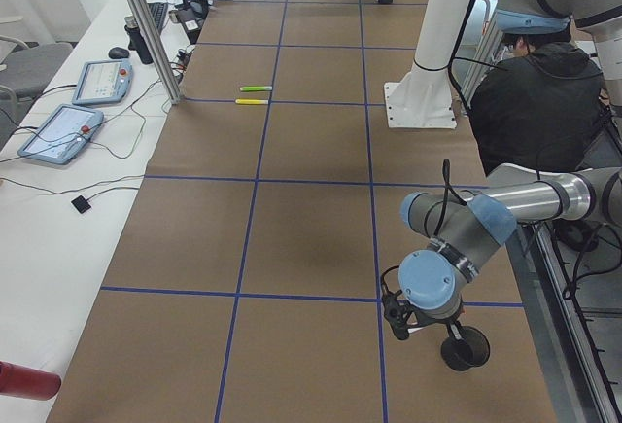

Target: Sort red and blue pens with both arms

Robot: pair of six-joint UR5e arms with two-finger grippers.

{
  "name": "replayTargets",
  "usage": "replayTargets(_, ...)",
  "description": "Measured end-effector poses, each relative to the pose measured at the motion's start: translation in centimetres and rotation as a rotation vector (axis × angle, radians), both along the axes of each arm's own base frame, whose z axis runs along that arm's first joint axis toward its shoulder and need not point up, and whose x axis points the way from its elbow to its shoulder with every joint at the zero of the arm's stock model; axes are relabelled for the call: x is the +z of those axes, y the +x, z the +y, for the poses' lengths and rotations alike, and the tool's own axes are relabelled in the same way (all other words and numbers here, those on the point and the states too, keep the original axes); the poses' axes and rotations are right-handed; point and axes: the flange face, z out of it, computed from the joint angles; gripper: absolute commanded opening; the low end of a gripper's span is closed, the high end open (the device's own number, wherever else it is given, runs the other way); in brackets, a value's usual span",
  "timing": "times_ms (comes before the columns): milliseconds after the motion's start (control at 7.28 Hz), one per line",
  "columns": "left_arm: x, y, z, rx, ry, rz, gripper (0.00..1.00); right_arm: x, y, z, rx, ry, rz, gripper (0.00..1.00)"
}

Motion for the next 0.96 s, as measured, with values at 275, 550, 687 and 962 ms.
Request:
replayTargets(275,3.0,0.2,3.3,-0.062,-0.177,0.067,0.00,-0.6,-0.1,-0.2,0.006,0.020,-0.013,0.98)
replayTargets(550,6.1,0.6,6.2,-0.106,-0.296,0.119,0.00,-0.9,-0.2,-0.2,0.008,0.027,-0.023,0.98)
replayTargets(687,7.3,0.9,7.5,-0.134,-0.343,0.142,0.00,-0.9,-0.3,-0.1,0.008,0.026,-0.032,0.98)
replayTargets(962,7.9,1.1,9.2,-0.181,-0.405,0.178,0.00,-1.0,-0.4,-0.1,0.009,0.025,-0.043,0.98)
